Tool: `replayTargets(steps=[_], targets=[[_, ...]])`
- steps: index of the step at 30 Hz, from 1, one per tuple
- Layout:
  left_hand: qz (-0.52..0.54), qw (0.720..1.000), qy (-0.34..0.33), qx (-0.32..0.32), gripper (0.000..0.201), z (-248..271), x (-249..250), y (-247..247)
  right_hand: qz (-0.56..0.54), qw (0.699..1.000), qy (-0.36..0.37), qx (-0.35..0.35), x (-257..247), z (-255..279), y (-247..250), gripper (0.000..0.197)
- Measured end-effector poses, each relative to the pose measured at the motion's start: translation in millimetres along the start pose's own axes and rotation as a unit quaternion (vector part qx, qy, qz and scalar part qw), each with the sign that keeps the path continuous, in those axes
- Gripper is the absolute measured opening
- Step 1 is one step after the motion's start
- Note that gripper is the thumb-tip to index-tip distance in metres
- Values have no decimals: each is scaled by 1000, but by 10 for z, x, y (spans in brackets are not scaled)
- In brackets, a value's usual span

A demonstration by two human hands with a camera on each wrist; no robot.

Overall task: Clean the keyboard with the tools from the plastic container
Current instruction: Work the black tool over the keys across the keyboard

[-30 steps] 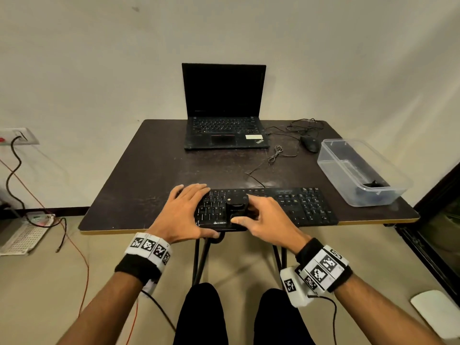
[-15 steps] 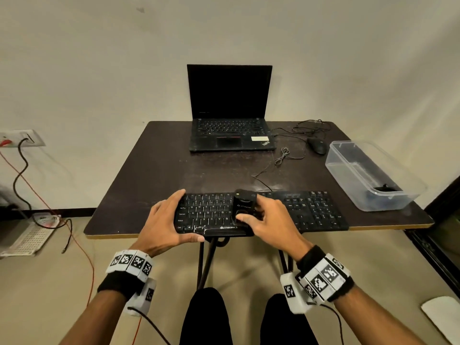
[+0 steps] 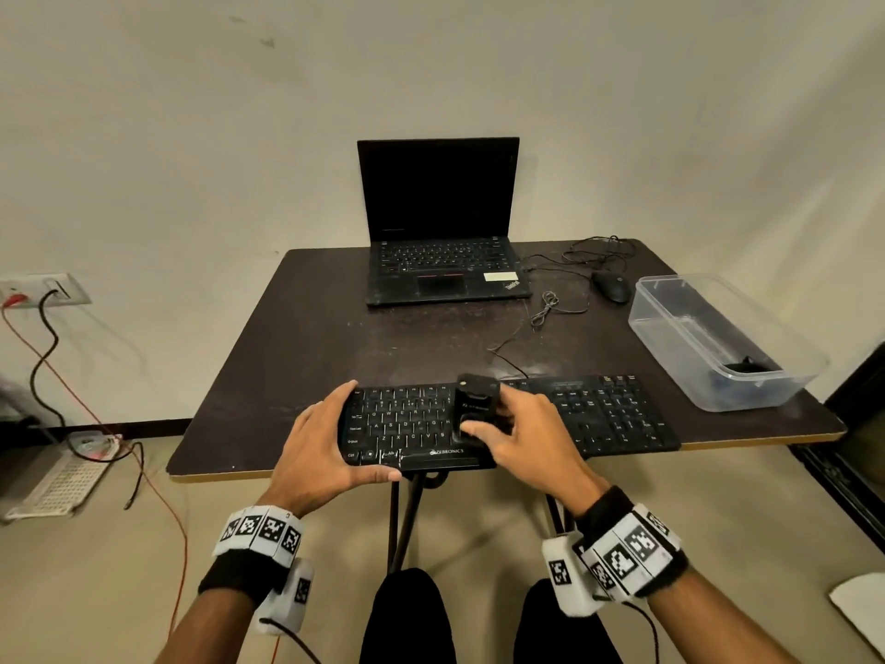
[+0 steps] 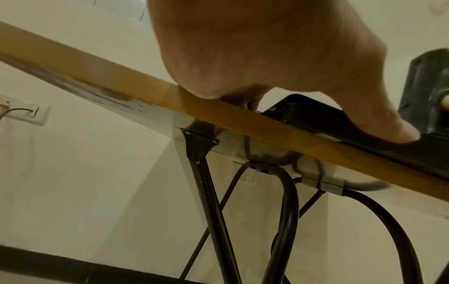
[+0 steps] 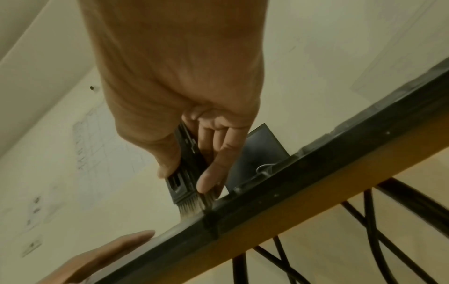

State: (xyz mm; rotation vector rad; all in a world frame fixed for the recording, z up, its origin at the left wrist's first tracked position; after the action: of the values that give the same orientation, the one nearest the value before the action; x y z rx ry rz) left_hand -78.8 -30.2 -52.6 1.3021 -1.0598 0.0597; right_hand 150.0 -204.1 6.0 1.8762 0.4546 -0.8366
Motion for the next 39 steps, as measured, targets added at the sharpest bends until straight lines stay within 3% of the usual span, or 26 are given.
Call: replayTargets(steps=[5, 9, 13, 17, 21, 25, 29, 33, 37, 39], targets=[[-11, 1000, -7, -2, 140, -8, 0, -6, -23, 997, 24, -71, -64, 48, -118, 33], [-13, 1000, -10, -5, 140, -18, 0, -18, -5, 1000, -19, 10, 68, -19, 97, 34], [-11, 1000, -11, -1, 140, -19, -6, -16, -38, 996, 16, -80, -69, 79, -131, 31], [-15, 1000, -16, -2, 140, -18, 10, -12, -7, 1000, -4, -14, -35, -17, -13, 33], [-20, 1000, -20, 1, 139, -18, 14, -13, -30, 995, 36, -90, -207, 52, -258, 31], [-21, 999, -24, -2, 137, -16, 24, -19, 6, 999, 18, -27, -170, -68, -184, 33], [-21, 999, -27, 3, 136, -28, 2, -11, 17, 994, 62, -88, -297, -36, -332, 30], [-24, 999, -35, 3, 135, -11, 23, -9, 6, 998, 26, -48, -222, -140, -177, 38], [-26, 998, -46, 12, 134, -8, 68, 14, -26, 990, 66, -125, -355, 8, -399, 33], [-29, 998, -53, 12, 133, 1, 91, 13, -19, 992, 60, -107, -359, -54, -384, 34]])
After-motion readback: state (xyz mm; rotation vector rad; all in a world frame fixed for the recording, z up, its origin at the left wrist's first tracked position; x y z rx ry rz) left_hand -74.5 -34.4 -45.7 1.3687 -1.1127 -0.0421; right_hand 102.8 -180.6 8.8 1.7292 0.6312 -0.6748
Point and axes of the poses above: each hand's wrist, its own z-axis away from the middle knuckle, its own y-axis out of the back of the hand, x = y × z, the point moved 7 cm from there along -z, towards the middle knuckle, and after that the axes turned 3 degrees about y, right-handed, at the moved point
